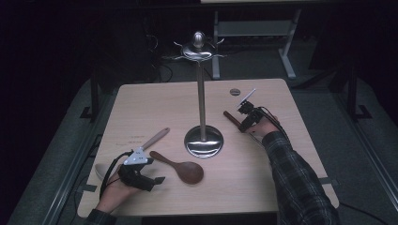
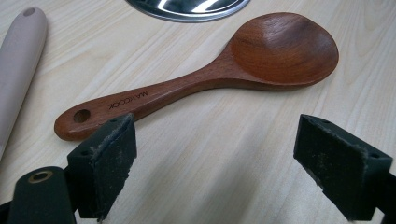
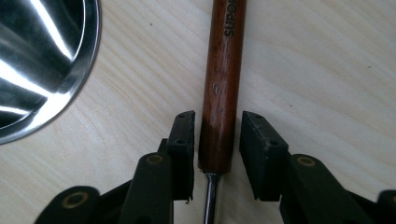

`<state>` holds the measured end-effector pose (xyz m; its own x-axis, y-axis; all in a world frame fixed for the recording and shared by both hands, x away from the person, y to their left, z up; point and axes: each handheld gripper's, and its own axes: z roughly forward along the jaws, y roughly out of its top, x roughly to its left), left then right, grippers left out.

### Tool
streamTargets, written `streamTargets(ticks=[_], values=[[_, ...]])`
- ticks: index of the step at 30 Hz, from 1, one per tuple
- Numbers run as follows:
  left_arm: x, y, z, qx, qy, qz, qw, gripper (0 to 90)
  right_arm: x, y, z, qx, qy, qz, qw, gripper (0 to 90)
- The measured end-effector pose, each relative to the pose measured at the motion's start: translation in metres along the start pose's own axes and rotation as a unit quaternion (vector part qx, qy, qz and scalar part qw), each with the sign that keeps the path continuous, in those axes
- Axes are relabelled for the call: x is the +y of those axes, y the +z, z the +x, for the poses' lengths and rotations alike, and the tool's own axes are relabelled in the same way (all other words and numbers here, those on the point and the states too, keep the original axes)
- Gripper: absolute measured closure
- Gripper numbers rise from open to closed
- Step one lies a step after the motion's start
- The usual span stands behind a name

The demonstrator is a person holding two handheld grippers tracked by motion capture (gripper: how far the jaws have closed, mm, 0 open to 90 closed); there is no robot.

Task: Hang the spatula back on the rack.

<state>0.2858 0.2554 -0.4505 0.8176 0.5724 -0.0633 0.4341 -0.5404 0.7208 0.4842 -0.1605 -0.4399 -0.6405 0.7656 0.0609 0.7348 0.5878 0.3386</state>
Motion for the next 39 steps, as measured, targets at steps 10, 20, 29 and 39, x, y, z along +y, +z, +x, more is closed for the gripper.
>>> streamTargets(ticks=[10,20,29,39], values=[[0.0,0.0,0.0,0.0,-0.001,0.0,1.0,12.8,0.001,0.004,0.002,-0.006,0.006,0.011,0.9999,72.2],[-0.001,-0.001,0.001,0.003,0.001,-0.003,1.0,12.8,-0.001,-0.007,0.002,0.007,0.022,-0.012,0.9997,73.1],[-0.001,-0.001,0.002,0.005,0.003,0.0,1.0,12.8,-0.008,-0.037,0.001,0.028,0.03,-0.074,0.9964,73.3],[-0.001,-0.002,0.002,0.007,0.001,0.0,1.0,12.8,-0.015,-0.074,0.008,0.038,0.02,-0.15,0.9877,73.4]])
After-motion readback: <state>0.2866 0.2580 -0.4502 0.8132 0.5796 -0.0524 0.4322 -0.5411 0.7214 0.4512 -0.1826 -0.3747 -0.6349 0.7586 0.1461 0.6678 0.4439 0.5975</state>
